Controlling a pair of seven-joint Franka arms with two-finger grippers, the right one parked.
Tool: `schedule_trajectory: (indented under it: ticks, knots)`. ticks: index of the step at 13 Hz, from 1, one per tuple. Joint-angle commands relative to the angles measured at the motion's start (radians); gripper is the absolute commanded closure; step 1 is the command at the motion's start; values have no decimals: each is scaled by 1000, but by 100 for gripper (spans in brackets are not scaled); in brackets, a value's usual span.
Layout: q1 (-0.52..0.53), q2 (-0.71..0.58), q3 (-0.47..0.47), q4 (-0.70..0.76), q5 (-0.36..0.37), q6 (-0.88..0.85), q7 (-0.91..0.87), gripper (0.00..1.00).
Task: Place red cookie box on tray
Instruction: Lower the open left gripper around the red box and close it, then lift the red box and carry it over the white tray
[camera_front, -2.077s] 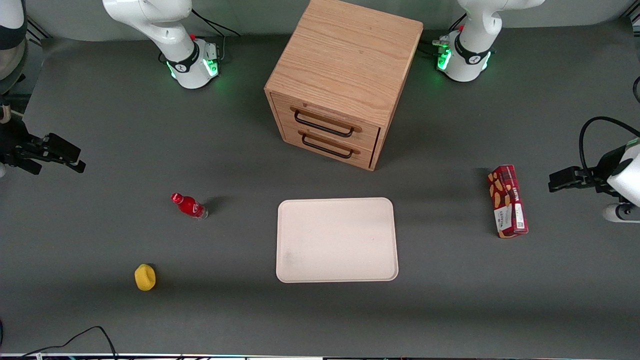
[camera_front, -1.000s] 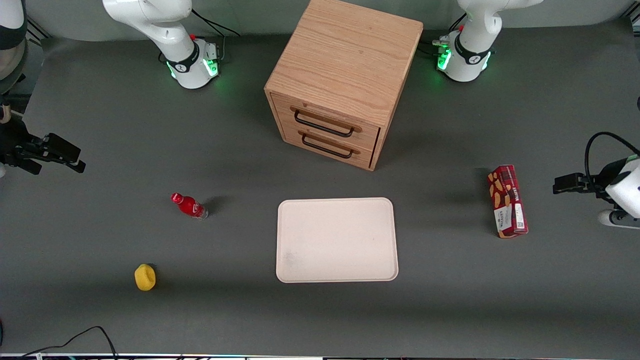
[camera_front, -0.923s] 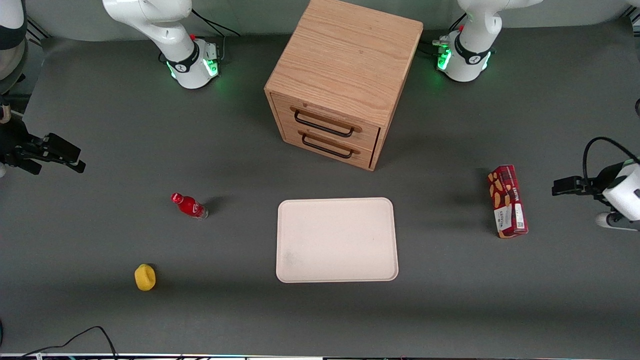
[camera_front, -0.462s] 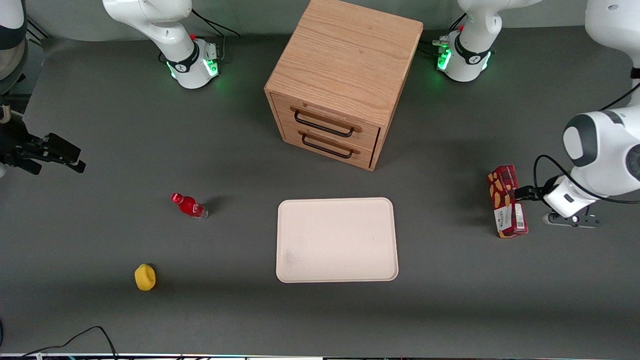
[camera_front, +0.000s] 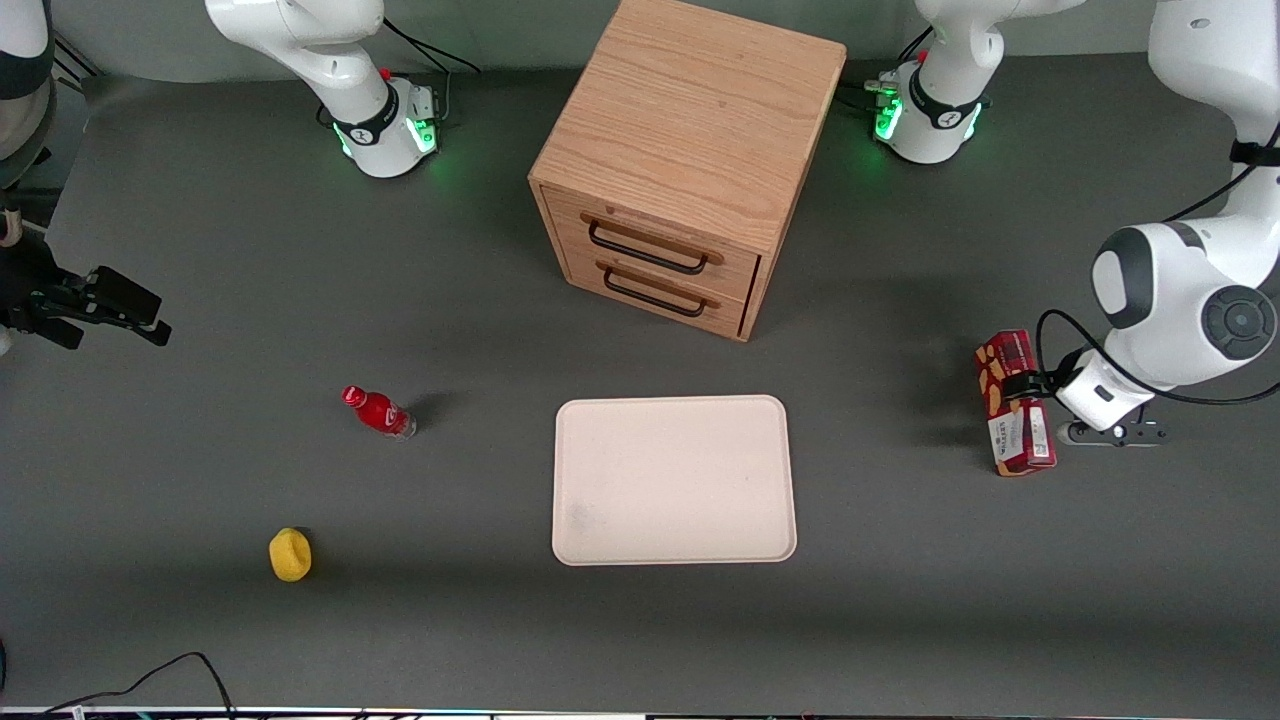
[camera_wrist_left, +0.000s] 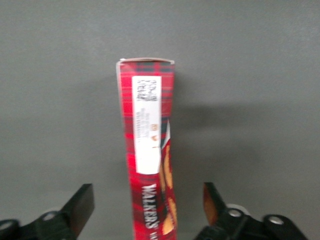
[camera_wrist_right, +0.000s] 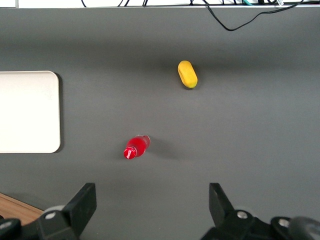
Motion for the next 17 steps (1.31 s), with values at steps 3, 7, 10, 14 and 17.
schedule_trajectory:
  ticks: [3,7,10,14,17]
  knots:
    - [-34,-7,8,-55,11,91,-61,93]
    - [-37,-15,8,-22,17,64,-64,100]
    - [-91,-21,7,202,11,-260,-84,100]
    - [-307,65,5,464,18,-398,-400,100]
    - [-467,158,4,557,71,-395,-619,100]
